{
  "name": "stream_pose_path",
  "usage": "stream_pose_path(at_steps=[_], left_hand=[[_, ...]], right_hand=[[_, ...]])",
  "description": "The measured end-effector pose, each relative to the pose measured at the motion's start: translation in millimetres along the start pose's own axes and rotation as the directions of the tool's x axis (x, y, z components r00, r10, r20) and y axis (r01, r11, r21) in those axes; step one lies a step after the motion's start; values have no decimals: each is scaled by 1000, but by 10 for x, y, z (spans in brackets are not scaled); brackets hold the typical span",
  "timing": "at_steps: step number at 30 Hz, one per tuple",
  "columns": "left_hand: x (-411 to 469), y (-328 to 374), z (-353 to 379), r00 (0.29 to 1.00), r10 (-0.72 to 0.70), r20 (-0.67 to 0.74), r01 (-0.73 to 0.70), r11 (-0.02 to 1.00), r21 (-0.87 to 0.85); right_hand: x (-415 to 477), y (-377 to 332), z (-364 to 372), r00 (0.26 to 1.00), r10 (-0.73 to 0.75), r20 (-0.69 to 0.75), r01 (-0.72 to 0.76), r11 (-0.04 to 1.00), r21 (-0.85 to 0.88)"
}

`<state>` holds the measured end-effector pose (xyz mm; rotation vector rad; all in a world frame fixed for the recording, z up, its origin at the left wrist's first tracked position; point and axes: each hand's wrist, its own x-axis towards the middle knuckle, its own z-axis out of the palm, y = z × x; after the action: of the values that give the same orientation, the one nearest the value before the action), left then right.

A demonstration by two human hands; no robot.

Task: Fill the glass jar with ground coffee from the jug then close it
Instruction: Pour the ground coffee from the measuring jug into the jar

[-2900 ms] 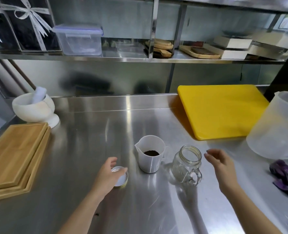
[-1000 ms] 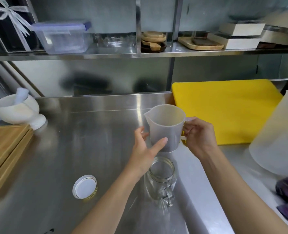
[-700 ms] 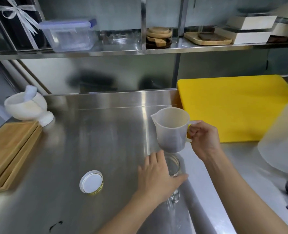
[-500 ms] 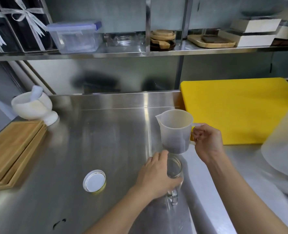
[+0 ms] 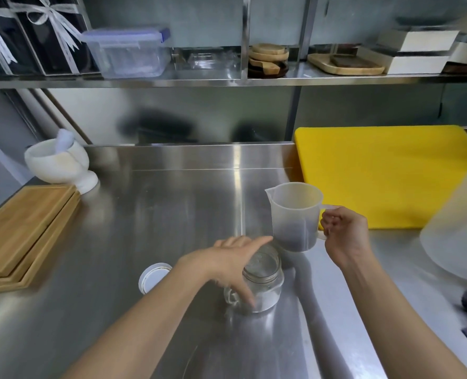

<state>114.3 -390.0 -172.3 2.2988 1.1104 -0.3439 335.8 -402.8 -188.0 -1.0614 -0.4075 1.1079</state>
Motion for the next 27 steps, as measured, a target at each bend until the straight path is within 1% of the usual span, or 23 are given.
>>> stream_pose_path(at_steps=[1,3,5,7,8,10,12,16,19,21,23,27], left_hand=[[-29,7,42,999,-15,-39,13,999,-50],[-69,44,154,985,-51,-168,26,989,-147],[-77,95,280,950,-77,-302,28,986,-164],[-78,140,362,920,-97,-380,22,980,-196],[-77,149,378,912,-108,-396,13,972,-235],[-79,139,367,916,-106,-387,-19,952,-304],[-70,94,341,937,-82,-340,-47,933,-356],[-53,40,303,962,-51,-268,-64,912,-405],[-67,33,303,967,-53,-247,-68,886,-458],[-90,14,314,970,-57,-236,-64,879,-472],[-122,-8,317,964,-48,-261,-85,875,-476],[-154,-50,328,952,-27,-306,-147,834,-531]], right_hand=[[0,-1,-24,1000,-4,-7,4,1000,-5],[4,12,-73,1000,-12,-21,12,1000,-19],[8,52,-124,999,-16,-37,15,1000,-21],[-1,103,-170,999,-16,-47,16,1000,-14],[-12,127,-190,999,-11,-49,11,1000,-11],[-40,163,-218,999,3,-52,-3,1000,-1],[-68,176,-244,999,3,-53,-2,1000,6],[-126,146,-299,999,-41,-29,41,999,14],[-193,60,-315,993,-105,44,106,994,-22],[-234,-9,-314,981,-160,111,172,980,-104],[-269,-75,-310,964,-217,154,242,956,-165],[-352,-205,-235,932,-310,187,339,929,-149]])
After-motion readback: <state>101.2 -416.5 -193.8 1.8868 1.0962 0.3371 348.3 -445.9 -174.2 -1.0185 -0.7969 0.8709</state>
